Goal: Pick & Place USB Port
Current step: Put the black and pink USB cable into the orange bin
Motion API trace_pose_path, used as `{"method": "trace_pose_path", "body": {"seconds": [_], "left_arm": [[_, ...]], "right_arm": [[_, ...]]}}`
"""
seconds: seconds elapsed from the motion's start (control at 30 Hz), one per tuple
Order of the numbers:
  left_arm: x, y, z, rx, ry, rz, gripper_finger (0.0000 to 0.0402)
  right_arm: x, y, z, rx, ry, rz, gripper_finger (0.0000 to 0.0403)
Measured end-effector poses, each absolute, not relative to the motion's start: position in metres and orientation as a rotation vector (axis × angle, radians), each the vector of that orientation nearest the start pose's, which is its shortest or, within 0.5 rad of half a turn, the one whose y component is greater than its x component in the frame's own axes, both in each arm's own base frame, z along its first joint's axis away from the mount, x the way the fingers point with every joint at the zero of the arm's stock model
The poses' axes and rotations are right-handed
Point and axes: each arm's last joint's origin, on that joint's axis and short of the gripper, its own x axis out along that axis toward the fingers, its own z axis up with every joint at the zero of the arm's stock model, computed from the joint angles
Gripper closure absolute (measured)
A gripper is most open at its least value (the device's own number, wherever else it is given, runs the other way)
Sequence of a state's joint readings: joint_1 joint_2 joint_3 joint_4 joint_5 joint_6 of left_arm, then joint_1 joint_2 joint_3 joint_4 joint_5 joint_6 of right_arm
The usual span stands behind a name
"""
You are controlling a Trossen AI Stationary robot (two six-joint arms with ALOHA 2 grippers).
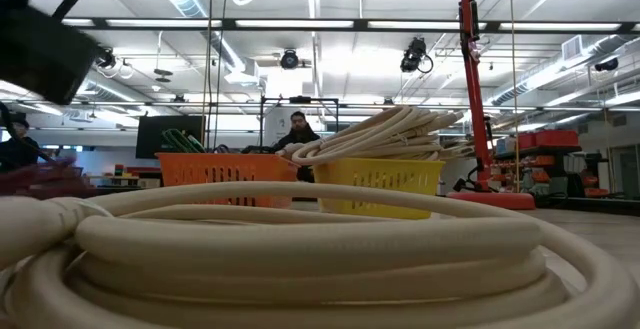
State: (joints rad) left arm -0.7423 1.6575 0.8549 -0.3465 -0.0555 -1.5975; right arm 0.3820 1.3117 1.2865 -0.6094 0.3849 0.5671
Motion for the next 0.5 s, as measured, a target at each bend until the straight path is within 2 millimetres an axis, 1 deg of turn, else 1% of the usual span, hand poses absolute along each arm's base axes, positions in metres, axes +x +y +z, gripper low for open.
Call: {"method": "trace_pose_path", "body": {"seconds": [0.07,0.23,0.4,0.5], "left_arm": [[0.217,-0.193,0.158,-0.908,1.190,0.398,0.0381],[0.211,-0.176,0.204,-0.865,1.041,0.428,0.0381],[0.207,-0.154,0.258,-0.827,0.815,0.418,0.0381],[0.204,-0.139,0.290,-0.765,0.742,0.429,0.0382]], "right_arm": [[0.260,0.091,0.356,0.315,0.564,-0.174,0.0328],[0.261,0.087,0.356,0.320,0.561,-0.187,0.0328],[0.261,0.087,0.356,0.331,0.560,-0.192,0.0328],[0.261,0.087,0.355,0.341,0.570,-0.200,0.0328]]}}
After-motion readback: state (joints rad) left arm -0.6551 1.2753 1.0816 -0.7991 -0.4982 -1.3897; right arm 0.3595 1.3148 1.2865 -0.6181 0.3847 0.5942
